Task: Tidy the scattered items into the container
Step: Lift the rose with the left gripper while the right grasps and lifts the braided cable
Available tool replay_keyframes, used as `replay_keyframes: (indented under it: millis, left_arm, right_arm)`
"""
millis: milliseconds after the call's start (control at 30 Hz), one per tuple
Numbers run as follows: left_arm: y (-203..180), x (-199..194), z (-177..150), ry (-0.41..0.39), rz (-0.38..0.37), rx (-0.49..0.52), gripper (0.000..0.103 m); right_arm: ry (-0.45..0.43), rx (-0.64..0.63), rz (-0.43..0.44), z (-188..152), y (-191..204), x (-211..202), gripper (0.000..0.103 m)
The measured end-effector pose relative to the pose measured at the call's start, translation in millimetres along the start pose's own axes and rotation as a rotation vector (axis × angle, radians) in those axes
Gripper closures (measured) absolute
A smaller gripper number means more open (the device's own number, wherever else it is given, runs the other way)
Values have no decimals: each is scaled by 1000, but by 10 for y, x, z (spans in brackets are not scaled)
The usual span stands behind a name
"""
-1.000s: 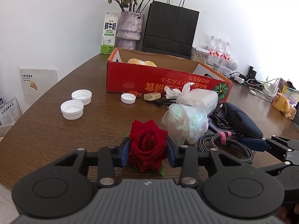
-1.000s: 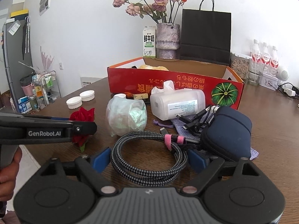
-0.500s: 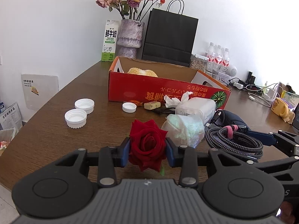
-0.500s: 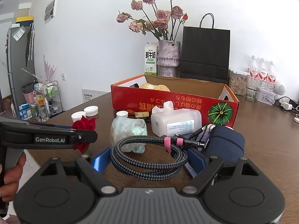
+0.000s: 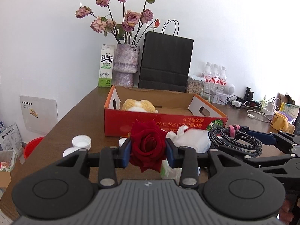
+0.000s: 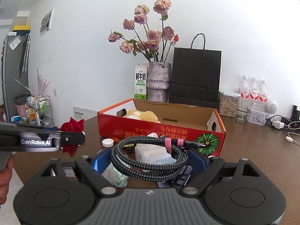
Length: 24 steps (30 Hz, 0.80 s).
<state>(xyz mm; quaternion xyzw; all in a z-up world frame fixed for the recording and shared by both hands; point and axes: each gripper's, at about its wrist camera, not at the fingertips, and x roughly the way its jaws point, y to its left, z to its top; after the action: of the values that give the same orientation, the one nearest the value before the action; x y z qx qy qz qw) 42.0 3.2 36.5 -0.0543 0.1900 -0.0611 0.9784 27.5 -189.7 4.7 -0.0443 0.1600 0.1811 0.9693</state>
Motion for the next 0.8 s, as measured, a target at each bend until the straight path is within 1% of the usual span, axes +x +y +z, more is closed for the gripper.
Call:
replay_keyframes:
  millis: [233, 400, 633, 733, 800]
  left_arm:
    - [-126, 303, 366, -62, -17, 7, 66]
    - [-202, 625, 598, -70, -34, -6, 66]
    - [-266, 1217, 904, -50, -37, -27, 65]
    - [-278, 1521, 1032, -23, -31, -49, 66]
    - [-264, 1753, 1095, 2, -7, -64, 67]
  right_arm:
    - [-65, -8, -24, 255, -145, 243, 16]
    - [-111, -33, -52, 466, -271, 491, 16]
    - [-133, -56, -78, 754, -502, 947, 16]
    - [-142, -67, -80, 883, -579, 1172, 16]
    - [-137, -75, -83, 964, -625, 1371, 16]
